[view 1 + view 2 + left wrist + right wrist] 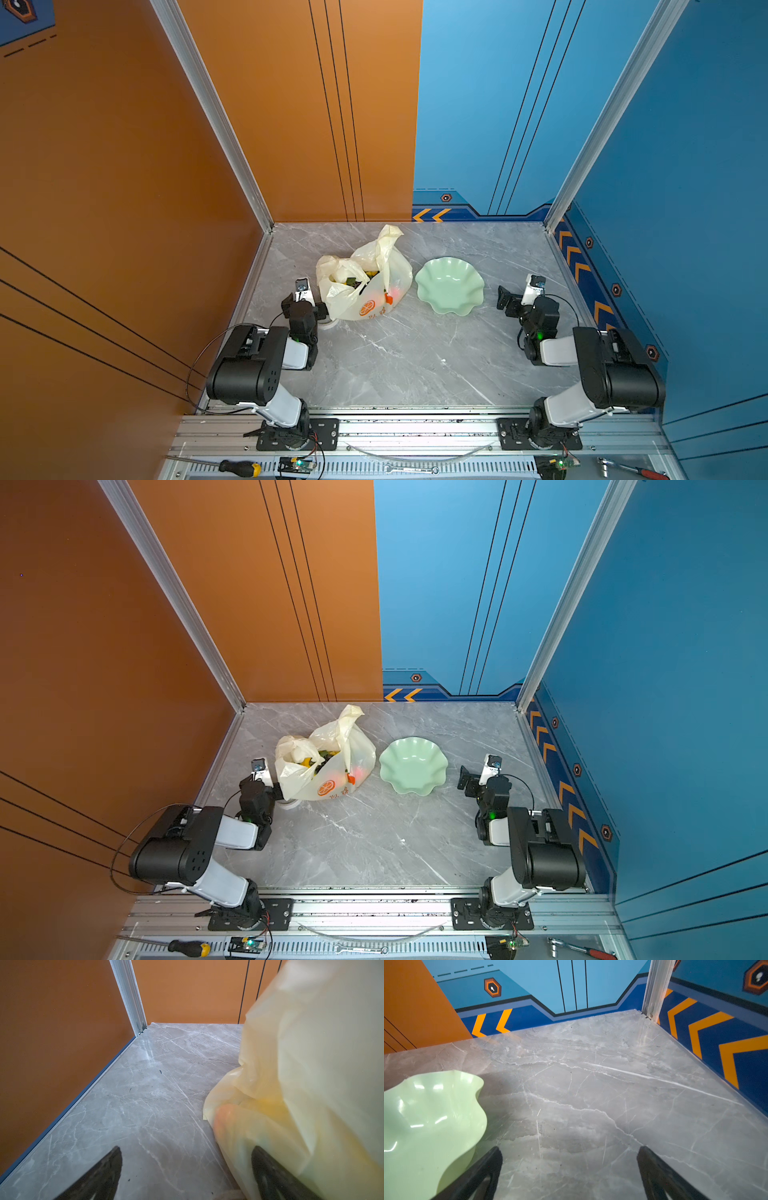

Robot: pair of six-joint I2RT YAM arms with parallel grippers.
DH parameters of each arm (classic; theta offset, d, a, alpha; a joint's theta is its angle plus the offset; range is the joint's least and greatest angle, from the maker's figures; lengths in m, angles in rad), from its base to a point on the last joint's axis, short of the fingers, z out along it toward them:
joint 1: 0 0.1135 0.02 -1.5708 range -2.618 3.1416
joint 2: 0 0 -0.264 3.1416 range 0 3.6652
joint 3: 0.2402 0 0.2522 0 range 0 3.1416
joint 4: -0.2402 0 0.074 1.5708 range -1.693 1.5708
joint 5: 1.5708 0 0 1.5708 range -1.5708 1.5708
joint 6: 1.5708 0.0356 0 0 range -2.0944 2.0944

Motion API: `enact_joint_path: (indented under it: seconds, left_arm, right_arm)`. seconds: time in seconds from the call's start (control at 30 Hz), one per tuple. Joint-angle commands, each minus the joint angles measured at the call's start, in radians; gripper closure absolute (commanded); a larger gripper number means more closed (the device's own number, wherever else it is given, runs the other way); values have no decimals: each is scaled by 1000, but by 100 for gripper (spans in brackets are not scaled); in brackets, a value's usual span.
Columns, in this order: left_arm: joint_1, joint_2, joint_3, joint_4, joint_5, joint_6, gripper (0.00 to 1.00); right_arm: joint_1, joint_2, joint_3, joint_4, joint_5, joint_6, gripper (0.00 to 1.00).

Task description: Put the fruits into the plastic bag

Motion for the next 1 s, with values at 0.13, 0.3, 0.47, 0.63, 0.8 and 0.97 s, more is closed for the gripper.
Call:
enact_joint_path:
  seconds: [0.13, 0.3, 0.47, 0.63, 0.8, 0.97]
  left_arm:
    - [1, -9, 66, -102, -9, -11, 2]
    - [-8, -9, 80, -125, -15, -1, 2]
    - [-11, -7, 83, -129, -16, 3, 3]
    - [-13, -7, 83, -131, -18, 4, 2]
    - [-13, -8, 85, -133, -18, 4, 2]
    - [-13, -8, 85, -133, -18, 4, 2]
  right_arm:
    - [39, -3, 61, -66, 92, -28, 0]
    - [88, -3, 87, -112, 184, -63, 0]
    - [90, -3, 88, -112, 184, -64, 0]
    - [92, -3, 86, -111, 189, -67, 0]
    - [92, -3, 85, -110, 187, -65, 0]
    - [93, -3, 85, -109, 189, -66, 0]
